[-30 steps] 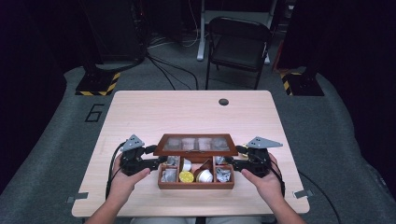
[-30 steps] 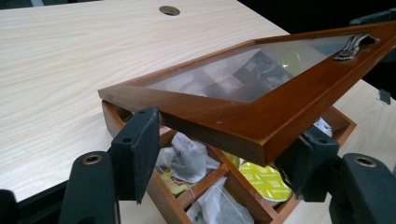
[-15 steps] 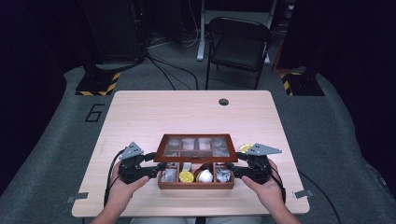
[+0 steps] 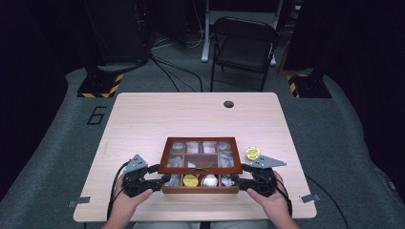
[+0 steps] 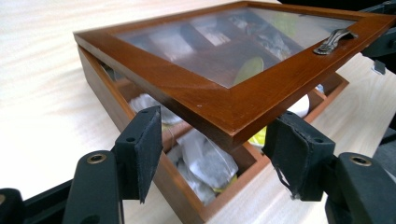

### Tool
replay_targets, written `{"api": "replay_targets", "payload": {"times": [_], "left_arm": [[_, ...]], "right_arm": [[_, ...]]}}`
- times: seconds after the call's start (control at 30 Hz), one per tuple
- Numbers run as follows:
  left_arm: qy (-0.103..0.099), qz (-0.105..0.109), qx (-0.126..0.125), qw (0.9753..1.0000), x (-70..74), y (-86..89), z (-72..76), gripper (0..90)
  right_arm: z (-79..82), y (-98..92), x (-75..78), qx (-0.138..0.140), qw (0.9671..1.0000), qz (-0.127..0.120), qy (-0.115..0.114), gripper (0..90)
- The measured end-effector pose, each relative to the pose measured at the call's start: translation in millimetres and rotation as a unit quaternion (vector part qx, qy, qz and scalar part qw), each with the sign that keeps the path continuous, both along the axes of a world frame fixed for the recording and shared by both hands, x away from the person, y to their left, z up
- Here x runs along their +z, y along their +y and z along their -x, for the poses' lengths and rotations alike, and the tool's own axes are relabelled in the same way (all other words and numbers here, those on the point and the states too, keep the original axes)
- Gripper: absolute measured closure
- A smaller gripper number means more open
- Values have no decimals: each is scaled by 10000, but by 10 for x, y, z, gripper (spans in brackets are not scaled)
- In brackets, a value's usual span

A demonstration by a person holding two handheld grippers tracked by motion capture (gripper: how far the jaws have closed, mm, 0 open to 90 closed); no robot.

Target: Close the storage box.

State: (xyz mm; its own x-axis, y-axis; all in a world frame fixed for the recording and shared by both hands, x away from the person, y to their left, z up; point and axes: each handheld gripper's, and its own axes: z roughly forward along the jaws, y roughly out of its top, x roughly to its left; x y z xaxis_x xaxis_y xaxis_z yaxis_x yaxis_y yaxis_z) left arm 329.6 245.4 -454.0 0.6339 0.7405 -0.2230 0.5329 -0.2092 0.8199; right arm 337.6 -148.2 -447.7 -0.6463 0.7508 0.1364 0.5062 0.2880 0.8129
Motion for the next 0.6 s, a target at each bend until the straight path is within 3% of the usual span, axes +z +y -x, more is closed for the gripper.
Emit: {"api": "replay_targets", "payload": {"times": [0.2,0.33,0.6], "left_arm": [[95,-13,25,10000,-62,11,47,369],[105,-90,-20,9999,-88,21,70,369],[201,-14,-103,9997,-175,14,89,370]], "right_arm": [[62,18,-64,5,9999,154,-16,397],[86,15,-94,31,9999,154,-31,397],[117,11,-182,32,9999,161,31,397]]}}
